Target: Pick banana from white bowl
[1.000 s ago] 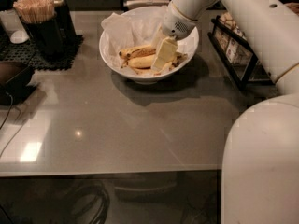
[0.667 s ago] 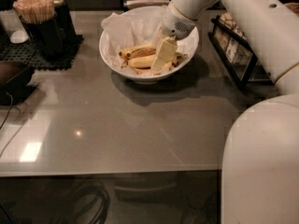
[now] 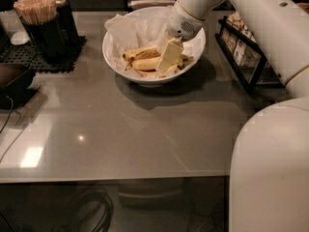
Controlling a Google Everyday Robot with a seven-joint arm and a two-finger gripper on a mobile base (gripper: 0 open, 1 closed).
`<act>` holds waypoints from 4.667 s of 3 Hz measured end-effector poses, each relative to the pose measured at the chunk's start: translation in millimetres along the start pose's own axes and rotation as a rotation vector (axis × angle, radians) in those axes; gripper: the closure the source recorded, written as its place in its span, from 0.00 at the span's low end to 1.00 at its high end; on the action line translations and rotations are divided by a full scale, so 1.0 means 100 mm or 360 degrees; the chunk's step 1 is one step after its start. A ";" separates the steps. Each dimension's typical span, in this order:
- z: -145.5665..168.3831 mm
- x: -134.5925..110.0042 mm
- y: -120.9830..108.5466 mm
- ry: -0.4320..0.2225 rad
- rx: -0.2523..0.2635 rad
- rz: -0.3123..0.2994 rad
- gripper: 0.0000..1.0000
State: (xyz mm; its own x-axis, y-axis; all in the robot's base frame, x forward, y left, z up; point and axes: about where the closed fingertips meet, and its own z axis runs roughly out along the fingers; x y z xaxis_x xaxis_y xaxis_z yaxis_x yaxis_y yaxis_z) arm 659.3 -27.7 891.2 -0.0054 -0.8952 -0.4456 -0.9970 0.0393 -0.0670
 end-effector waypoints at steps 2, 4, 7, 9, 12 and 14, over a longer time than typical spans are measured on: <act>-0.17 0.07 0.28 0.0008 -0.0064 0.0059 0.45; -0.14 -0.19 0.02 0.0004 -0.0043 -0.0043 0.35; 0.12 -0.15 -0.10 -0.0036 -0.0134 0.0015 0.41; 0.23 -0.09 -0.13 -0.0056 -0.0182 0.0061 0.46; 0.27 0.07 -0.19 -0.0057 -0.0189 0.0141 0.64; 0.01 0.10 -0.14 -0.0016 -0.0078 0.0124 1.00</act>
Offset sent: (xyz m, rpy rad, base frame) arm -0.0508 -0.0273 0.0133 -0.0102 0.1140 -0.0250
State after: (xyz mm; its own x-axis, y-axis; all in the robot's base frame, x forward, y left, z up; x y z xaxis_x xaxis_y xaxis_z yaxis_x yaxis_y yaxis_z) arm 673.0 -37.0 886.8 -0.0828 -0.8857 -0.4568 -0.9961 0.0871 0.0118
